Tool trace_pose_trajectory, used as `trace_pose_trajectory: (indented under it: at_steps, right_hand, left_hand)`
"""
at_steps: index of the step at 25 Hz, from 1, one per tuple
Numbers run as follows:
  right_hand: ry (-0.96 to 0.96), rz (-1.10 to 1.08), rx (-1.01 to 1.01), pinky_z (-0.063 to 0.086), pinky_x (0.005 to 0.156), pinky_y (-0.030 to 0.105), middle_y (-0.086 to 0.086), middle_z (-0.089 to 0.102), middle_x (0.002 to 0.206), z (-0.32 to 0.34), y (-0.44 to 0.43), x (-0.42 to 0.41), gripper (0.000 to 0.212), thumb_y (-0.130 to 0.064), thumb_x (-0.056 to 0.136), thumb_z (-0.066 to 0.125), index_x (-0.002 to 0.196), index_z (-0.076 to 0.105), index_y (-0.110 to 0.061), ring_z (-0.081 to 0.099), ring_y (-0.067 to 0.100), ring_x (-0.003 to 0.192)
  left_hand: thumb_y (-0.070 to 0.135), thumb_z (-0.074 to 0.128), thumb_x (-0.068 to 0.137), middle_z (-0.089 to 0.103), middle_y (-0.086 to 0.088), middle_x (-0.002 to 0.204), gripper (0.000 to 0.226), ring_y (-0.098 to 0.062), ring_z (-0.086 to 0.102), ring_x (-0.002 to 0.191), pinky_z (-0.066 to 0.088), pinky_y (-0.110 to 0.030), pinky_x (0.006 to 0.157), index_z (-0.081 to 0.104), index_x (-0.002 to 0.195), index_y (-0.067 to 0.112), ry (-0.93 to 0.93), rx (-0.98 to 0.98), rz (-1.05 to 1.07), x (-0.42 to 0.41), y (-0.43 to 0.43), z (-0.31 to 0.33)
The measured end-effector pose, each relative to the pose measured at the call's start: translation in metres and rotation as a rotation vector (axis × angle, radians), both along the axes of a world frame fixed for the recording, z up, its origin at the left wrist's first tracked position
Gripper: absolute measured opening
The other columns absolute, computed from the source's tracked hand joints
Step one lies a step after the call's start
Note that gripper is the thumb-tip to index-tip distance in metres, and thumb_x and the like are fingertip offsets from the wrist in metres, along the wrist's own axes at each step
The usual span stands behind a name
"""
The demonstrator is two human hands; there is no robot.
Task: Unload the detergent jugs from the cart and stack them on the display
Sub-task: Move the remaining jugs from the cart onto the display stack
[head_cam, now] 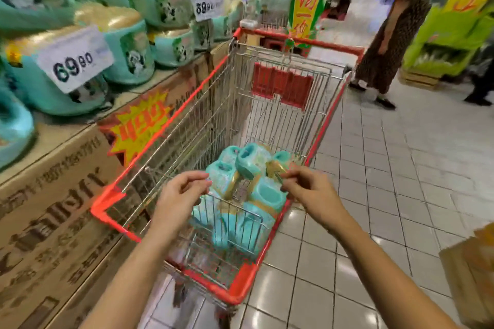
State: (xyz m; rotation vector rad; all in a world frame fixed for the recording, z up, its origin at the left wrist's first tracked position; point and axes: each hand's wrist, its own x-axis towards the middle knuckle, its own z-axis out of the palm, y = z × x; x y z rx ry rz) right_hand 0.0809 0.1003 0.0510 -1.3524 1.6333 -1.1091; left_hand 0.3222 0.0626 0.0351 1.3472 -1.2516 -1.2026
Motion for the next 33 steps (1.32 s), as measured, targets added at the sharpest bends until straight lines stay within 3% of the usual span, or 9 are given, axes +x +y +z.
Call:
trace_pose_trajectory:
  at_steps: [5,11,13,18,20,22,26,29,33]
  right_hand:
    - [0.143,0.013,0.063,0.046,0.053,0.019,0.011,0.061,0.076,-0.009,-0.181,-0.063,0.010,-0.004,0.087,0.059,0.095,0.063,-0.008,0.056,0.013,0.057]
    - [0.293,0.134,0.231,0.051,0.060,0.031,0.014,0.066,0.085,-0.086,-0.352,-0.125,0.009,-0.009,0.088,0.060,0.096,0.064,-0.005,0.059,0.019,0.066]
    - [0.347,0.170,0.299,0.051,0.072,0.037,0.015,0.067,0.091,-0.120,-0.389,-0.136,0.014,-0.011,0.088,0.060,0.099,0.065,-0.004,0.060,0.026,0.078]
    - [0.267,0.131,0.502,0.043,0.068,0.036,0.016,0.058,0.081,-0.205,-0.452,-0.146,0.006,-0.009,0.083,0.063,0.085,0.058,-0.007,0.054,0.027,0.076]
    - [0.305,0.174,0.571,0.044,0.071,0.035,0.015,0.062,0.090,-0.237,-0.480,-0.150,0.017,-0.017,0.084,0.066,0.097,0.058,-0.010,0.056,0.026,0.079]
    - [0.329,0.227,0.602,0.045,0.075,0.032,0.018,0.065,0.103,-0.269,-0.505,-0.154,0.038,-0.025,0.087,0.068,0.119,0.054,-0.008,0.060,0.028,0.086]
    - [0.359,0.332,0.631,0.047,0.082,0.019,0.010,0.062,0.104,-0.341,-0.524,-0.159,0.058,-0.039,0.084,0.072,0.127,0.051,-0.007,0.063,0.027,0.096]
    - [0.302,0.351,0.692,0.051,0.092,0.043,0.009,0.068,0.107,-0.379,-0.527,-0.168,0.049,-0.039,0.077,0.078,0.112,0.052,-0.016,0.064,0.030,0.100]
    - [0.153,0.328,0.687,0.049,0.094,0.052,0.011,0.069,0.112,-0.396,-0.533,-0.167,0.053,-0.028,0.075,0.082,0.119,0.054,-0.015,0.065,0.033,0.103]
  left_hand:
    - [0.006,0.063,0.089,0.067,-0.011,0.088,0.012,-0.020,0.058,0.077,0.046,-0.031,0.075,0.068,0.097,0.014,-0.056,0.029,0.025,-0.066,-0.153,0.010]
    - [0.017,0.061,0.091,0.068,0.000,0.096,0.017,-0.015,0.061,0.083,0.046,-0.027,0.071,0.068,0.106,0.017,-0.198,0.223,0.149,-0.116,-0.288,-0.068]
    - [0.015,0.060,0.091,0.067,-0.002,0.095,0.018,-0.017,0.061,0.085,0.046,-0.028,0.073,0.066,0.107,0.014,-0.164,0.325,0.198,-0.128,-0.314,-0.098]
    - [0.015,0.062,0.090,0.063,-0.010,0.085,0.028,-0.022,0.058,0.077,0.044,-0.023,0.061,0.059,0.118,0.011,-0.078,0.595,0.311,-0.160,-0.353,-0.182]
    - [0.028,0.070,0.076,0.066,-0.014,0.088,0.053,-0.026,0.063,0.081,0.049,-0.026,0.066,0.054,0.124,0.012,-0.021,0.677,0.350,-0.173,-0.369,-0.218]
    - [0.038,0.069,0.061,0.065,-0.023,0.114,0.067,-0.035,0.062,0.108,0.048,-0.039,0.090,0.055,0.121,0.012,0.011,0.712,0.381,-0.184,-0.383,-0.259]
    - [0.014,0.067,0.090,0.062,-0.021,0.123,0.038,-0.038,0.060,0.114,0.051,-0.046,0.095,0.057,0.124,0.002,0.219,0.756,0.381,-0.209,-0.396,-0.340]
    - [-0.004,0.077,0.072,0.070,-0.016,0.112,0.049,-0.034,0.068,0.098,0.060,-0.039,0.075,0.062,0.117,0.009,0.459,0.670,0.416,-0.231,-0.399,-0.380]
    - [-0.010,0.082,0.063,0.058,-0.019,0.132,0.088,-0.039,0.057,0.119,0.047,-0.063,0.096,0.040,0.138,0.010,0.643,0.687,0.486,-0.245,-0.409,-0.406]
